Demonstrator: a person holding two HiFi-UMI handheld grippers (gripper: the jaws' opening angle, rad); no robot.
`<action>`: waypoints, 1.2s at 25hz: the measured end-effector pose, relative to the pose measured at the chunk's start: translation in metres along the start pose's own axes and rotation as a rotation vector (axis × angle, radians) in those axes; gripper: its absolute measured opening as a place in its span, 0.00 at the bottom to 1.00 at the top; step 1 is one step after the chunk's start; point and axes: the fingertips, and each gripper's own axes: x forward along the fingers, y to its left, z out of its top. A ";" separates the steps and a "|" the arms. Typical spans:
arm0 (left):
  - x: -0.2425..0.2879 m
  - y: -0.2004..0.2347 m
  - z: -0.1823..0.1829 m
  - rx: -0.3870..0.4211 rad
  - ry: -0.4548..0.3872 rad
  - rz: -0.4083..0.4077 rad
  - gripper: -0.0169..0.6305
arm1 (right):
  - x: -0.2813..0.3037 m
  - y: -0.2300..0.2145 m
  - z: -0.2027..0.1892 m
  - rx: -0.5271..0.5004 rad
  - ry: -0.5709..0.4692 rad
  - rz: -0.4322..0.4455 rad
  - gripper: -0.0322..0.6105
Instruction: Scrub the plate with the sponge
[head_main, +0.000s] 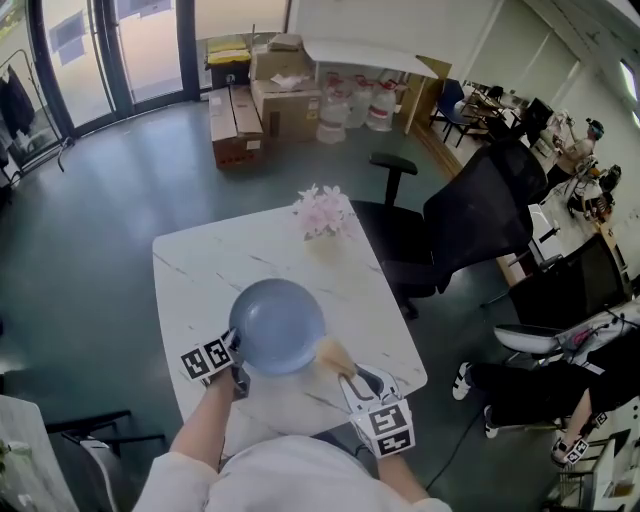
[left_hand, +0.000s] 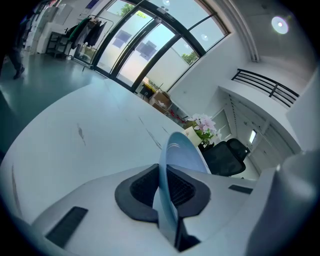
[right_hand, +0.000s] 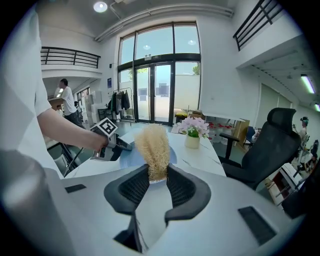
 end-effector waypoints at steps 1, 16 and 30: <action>0.002 0.002 -0.002 -0.003 0.006 0.007 0.09 | -0.002 -0.001 0.000 0.001 0.000 -0.008 0.24; 0.017 0.021 -0.023 0.012 0.074 0.096 0.09 | -0.010 -0.001 -0.017 0.033 0.025 -0.017 0.24; 0.021 0.022 -0.020 0.059 0.075 0.099 0.22 | -0.002 0.004 -0.016 0.033 0.021 0.012 0.24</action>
